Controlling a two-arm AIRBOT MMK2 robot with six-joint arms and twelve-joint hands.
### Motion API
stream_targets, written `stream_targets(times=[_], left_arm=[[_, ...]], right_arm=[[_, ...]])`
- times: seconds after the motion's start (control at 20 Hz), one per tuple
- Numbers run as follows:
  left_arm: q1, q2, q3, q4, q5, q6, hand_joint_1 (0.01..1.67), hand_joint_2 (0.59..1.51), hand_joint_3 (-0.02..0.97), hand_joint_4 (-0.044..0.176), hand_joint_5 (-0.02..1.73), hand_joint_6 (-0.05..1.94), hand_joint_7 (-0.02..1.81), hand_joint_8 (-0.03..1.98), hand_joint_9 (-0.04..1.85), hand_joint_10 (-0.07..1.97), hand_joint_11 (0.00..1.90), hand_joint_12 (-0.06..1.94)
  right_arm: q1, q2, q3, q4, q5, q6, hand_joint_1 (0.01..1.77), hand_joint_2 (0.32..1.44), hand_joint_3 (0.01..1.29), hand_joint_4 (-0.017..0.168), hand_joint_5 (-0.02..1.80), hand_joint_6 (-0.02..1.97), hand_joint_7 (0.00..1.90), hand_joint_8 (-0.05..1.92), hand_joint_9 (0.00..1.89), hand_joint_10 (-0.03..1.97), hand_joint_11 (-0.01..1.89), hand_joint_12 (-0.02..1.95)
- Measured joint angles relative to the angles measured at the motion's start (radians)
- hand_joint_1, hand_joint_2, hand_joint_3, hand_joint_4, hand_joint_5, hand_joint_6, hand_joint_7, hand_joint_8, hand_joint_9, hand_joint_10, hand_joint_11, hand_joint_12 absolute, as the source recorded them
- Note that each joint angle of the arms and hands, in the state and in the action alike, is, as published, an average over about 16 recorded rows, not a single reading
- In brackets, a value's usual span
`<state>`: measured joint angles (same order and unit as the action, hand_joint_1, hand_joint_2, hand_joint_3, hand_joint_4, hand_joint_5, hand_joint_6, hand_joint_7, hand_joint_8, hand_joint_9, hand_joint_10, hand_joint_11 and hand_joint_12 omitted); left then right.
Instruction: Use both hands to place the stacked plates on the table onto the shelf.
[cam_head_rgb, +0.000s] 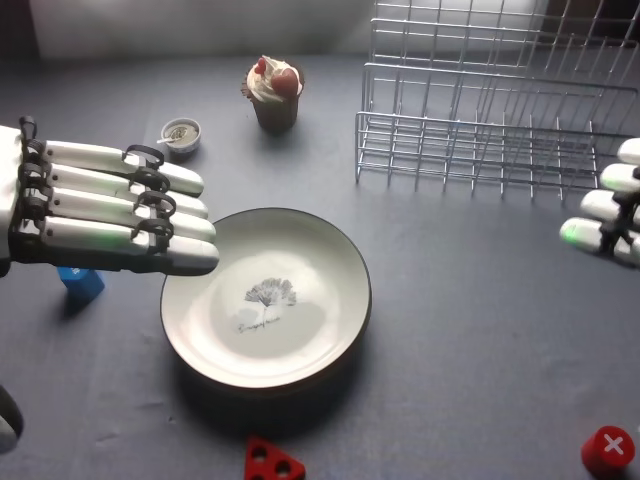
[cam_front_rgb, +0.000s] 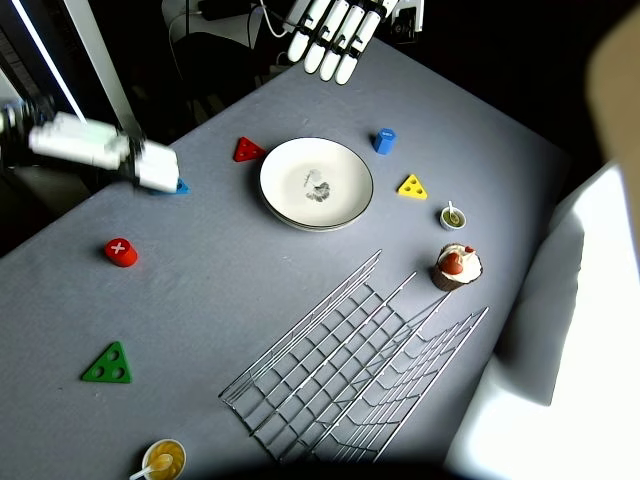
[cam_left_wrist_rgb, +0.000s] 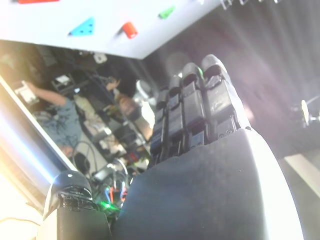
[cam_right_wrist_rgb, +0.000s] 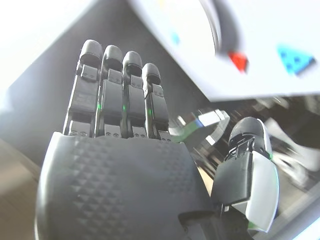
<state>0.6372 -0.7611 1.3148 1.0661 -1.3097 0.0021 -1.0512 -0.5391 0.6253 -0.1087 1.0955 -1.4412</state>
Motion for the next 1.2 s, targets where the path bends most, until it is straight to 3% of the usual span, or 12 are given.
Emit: stream_targets(times=[0.25,0.45,0.85,1.0,1.2], left_arm=[[0.004,0.001,0.004,-0.017,-0.015,0.0,0.02,0.972,-0.01,-0.003,0.13,0.01,0.19,-0.01,0.19,0.0,0.11,0.09],[0.005,0.001,0.006,-0.013,-0.031,0.0,0.02,0.973,-0.007,-0.004,0.13,0.01,0.18,-0.01,0.18,0.0,0.1,0.08],[-0.001,-0.002,-0.003,0.072,-0.045,0.0,0.02,0.974,-0.006,-0.004,0.13,0.01,0.18,0.01,0.17,0.0,0.11,0.07],[-0.004,-0.006,-0.014,0.107,-0.028,0.0,0.02,0.975,-0.006,-0.004,0.13,0.01,0.19,0.01,0.17,0.0,0.12,0.07],[-0.005,-0.017,-0.034,0.144,0.017,0.0,0.02,0.977,-0.006,-0.004,0.13,0.01,0.19,0.02,0.17,0.0,0.12,0.07]], right_arm=[[0.077,0.002,-0.019,0.059,-0.109,0.116,0.02,0.94,0.02,0.001,0.29,0.01,0.34,0.01,0.34,0.0,0.3,0.06],[0.107,0.002,-0.015,0.039,-0.143,0.233,0.02,0.95,0.02,0.001,0.29,0.01,0.34,0.01,0.33,-0.01,0.3,0.05],[0.062,-0.016,0.064,-0.073,-0.099,0.478,0.02,0.95,0.02,0.0,0.29,0.01,0.33,0.01,0.32,-0.01,0.3,0.04],[0.046,-0.029,0.106,-0.108,-0.077,0.534,0.02,0.95,0.02,0.0,0.29,0.01,0.33,0.01,0.33,-0.01,0.3,0.04],[0.062,-0.049,0.142,-0.142,-0.081,0.581,0.02,0.95,0.02,-0.001,0.29,0.01,0.33,0.01,0.33,-0.01,0.3,0.04]])
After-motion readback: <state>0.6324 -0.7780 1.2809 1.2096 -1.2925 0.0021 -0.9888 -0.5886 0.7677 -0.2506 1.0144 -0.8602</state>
